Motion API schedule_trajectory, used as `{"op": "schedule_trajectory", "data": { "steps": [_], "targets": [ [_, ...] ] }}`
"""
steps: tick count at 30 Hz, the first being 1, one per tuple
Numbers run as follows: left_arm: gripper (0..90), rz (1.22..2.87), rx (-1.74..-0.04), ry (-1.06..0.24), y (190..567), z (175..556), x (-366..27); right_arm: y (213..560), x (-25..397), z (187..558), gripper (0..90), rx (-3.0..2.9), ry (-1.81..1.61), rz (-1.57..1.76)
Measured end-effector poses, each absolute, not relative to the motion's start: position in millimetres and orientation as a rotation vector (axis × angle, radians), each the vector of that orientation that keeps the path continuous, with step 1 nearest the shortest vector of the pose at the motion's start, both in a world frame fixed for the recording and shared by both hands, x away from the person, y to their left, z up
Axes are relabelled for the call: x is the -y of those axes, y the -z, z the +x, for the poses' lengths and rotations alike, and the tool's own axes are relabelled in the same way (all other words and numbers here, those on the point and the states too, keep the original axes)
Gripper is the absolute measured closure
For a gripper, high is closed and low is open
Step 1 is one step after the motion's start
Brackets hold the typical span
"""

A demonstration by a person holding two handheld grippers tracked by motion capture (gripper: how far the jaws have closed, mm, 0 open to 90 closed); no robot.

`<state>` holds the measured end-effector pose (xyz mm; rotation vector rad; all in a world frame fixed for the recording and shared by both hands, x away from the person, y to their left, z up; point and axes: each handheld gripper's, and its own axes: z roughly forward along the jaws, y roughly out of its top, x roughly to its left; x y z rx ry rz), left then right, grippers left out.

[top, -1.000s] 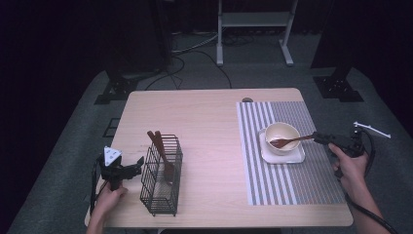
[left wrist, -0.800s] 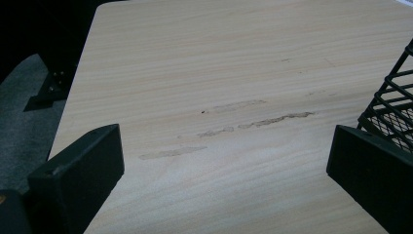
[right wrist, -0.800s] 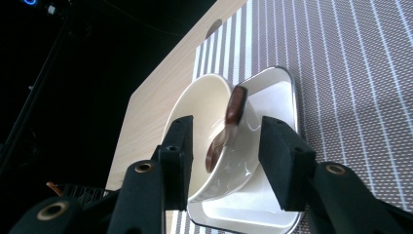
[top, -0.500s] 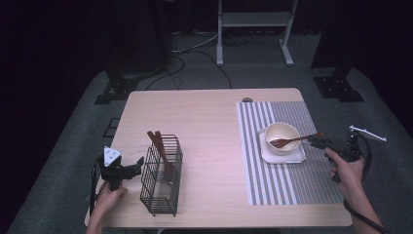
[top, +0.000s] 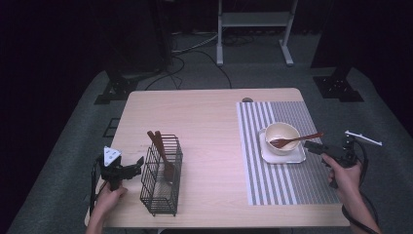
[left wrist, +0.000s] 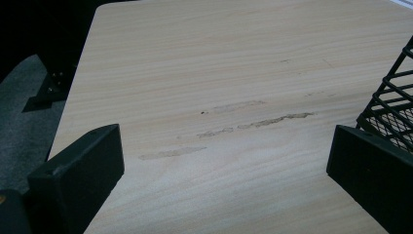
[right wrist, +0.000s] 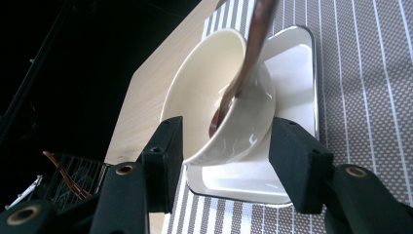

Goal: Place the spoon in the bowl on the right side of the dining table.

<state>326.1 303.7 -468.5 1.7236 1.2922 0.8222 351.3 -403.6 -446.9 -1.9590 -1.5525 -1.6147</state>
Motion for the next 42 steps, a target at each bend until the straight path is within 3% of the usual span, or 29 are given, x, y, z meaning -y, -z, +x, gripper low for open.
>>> {"op": "schedule_trajectory", "data": {
  "steps": [42],
  "targets": [
    [0.0,1.729,-1.291,-0.825,469,326,-303,469,378,322,39.9,1.694,1.552,-1.882]
  ]
}}
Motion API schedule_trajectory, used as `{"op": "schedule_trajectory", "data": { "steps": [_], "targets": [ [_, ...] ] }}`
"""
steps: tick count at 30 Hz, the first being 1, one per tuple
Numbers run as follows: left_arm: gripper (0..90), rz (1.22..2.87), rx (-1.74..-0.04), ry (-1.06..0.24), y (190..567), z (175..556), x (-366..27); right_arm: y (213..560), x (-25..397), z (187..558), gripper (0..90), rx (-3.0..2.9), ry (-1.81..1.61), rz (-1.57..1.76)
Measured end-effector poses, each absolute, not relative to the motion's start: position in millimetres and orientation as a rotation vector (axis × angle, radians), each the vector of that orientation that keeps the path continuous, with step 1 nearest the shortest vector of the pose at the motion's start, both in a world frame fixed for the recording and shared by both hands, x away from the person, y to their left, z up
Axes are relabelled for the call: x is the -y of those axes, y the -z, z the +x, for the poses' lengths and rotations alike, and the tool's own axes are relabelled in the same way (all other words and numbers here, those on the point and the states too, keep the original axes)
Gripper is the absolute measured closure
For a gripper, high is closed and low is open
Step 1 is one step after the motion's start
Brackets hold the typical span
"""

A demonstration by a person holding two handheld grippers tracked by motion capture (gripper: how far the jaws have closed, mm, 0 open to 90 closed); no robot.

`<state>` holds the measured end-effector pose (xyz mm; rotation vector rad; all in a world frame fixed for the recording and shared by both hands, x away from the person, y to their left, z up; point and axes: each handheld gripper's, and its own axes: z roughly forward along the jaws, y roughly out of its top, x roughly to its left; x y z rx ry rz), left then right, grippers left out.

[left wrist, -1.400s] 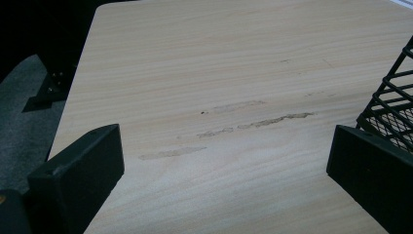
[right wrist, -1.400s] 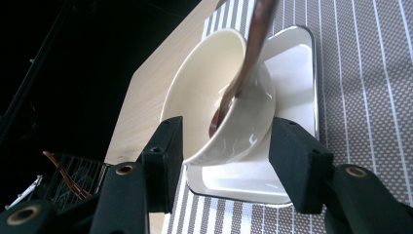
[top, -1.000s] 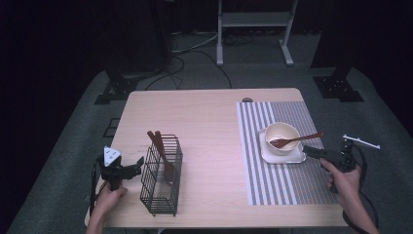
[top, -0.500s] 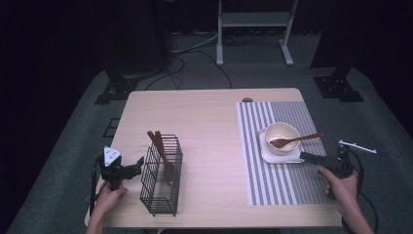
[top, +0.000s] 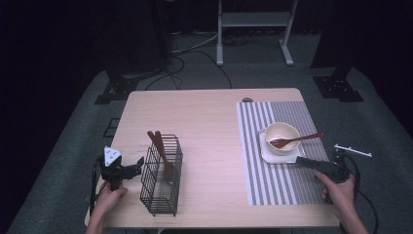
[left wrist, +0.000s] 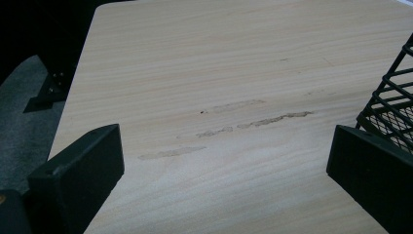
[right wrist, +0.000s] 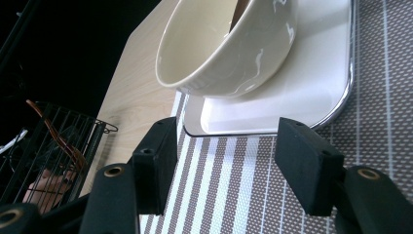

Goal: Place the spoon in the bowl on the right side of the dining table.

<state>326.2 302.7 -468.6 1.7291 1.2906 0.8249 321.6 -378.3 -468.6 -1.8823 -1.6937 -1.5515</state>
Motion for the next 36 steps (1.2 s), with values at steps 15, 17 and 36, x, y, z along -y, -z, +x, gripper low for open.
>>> {"op": "schedule_trajectory", "data": {
  "steps": [15,17,36],
  "targets": [
    [0.0,1.730,-1.290,-0.825,469,326,-303,477,370,312,38.3,1.723,1.541,-1.861],
    [0.0,1.731,-1.290,-0.826,469,326,-302,477,368,311,38.3,1.727,1.539,-1.856],
    [0.0,1.732,-1.289,-0.827,469,326,-302,475,354,297,37.0,1.785,1.544,-1.805]
  ]
}}
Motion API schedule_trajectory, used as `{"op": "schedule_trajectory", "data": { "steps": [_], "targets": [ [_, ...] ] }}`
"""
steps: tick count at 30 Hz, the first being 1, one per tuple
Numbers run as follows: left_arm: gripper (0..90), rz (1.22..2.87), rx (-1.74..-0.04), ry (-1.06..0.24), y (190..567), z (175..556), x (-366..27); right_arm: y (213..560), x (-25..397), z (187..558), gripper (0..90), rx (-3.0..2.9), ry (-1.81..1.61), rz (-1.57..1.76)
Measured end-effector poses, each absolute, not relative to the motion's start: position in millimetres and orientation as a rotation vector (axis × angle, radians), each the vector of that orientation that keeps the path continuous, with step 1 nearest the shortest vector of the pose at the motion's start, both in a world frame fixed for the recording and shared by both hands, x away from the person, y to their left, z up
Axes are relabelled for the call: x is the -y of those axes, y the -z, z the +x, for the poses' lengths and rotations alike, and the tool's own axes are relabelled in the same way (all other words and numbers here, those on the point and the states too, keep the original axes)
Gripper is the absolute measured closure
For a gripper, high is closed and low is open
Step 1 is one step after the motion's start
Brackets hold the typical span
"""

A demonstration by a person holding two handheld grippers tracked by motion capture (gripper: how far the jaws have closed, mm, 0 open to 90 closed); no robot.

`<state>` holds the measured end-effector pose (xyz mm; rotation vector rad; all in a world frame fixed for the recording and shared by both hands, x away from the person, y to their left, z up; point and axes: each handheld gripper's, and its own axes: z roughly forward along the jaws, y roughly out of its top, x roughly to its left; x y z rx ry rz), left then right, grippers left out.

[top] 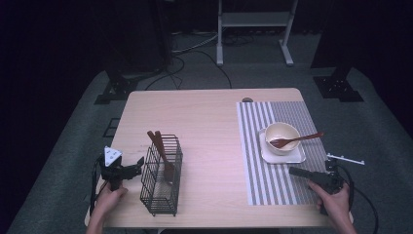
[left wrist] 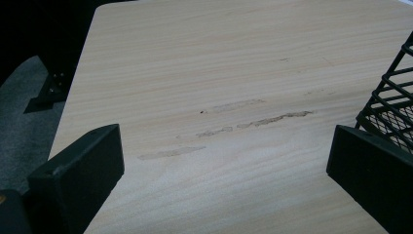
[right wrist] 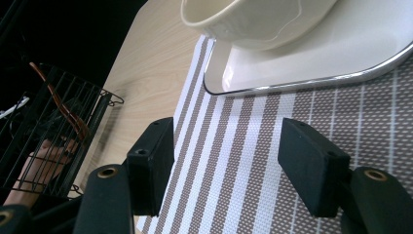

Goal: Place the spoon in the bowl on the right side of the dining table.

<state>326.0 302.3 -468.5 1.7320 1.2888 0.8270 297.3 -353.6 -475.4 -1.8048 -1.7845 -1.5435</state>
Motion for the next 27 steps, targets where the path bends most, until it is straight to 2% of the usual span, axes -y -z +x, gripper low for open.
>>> {"op": "schedule_trajectory", "data": {
  "steps": [27],
  "targets": [
    [0.0,1.730,-1.288,-0.826,469,326,-303,475,331,272,36.1,1.861,1.546,-1.744]
  ]
}}
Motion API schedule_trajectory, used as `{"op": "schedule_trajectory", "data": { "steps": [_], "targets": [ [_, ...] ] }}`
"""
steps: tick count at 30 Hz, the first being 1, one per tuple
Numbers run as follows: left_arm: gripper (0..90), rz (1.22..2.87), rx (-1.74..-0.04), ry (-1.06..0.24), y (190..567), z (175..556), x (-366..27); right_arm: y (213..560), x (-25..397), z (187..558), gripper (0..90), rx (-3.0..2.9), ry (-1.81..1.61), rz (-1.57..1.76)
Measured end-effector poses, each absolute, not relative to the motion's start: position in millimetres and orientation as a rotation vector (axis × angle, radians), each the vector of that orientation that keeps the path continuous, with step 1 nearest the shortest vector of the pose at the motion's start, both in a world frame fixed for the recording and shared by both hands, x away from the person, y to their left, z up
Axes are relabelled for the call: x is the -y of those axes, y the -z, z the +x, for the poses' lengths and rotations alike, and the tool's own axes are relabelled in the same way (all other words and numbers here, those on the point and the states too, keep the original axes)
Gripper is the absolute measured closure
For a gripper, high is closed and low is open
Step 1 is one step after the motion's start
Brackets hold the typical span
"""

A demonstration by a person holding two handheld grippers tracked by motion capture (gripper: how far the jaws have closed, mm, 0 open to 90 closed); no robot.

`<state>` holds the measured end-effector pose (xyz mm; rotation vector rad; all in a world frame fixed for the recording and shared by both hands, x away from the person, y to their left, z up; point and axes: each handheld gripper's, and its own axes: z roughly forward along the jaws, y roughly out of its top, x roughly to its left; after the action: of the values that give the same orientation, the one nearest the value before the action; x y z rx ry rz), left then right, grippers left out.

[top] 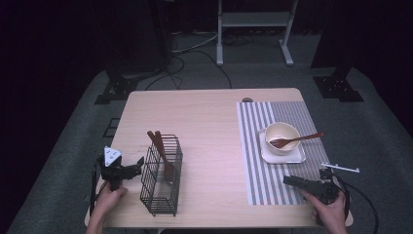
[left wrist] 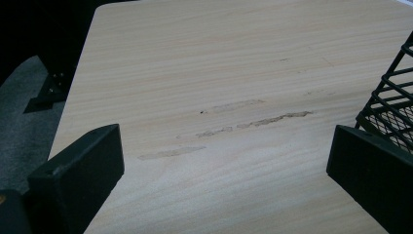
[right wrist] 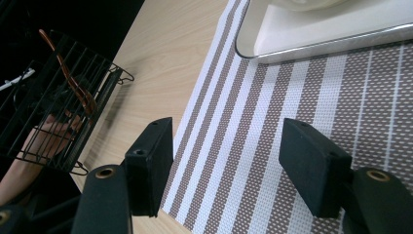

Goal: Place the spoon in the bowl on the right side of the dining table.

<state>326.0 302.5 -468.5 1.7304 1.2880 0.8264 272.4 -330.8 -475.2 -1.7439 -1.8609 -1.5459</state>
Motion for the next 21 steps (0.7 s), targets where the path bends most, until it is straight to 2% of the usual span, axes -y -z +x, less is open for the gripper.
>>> {"op": "schedule_trajectory", "data": {
  "steps": [21],
  "targets": [
    [0.0,1.729,-1.288,-0.824,469,326,-303,474,316,251,34.4,1.946,1.558,-1.684]
  ]
}}
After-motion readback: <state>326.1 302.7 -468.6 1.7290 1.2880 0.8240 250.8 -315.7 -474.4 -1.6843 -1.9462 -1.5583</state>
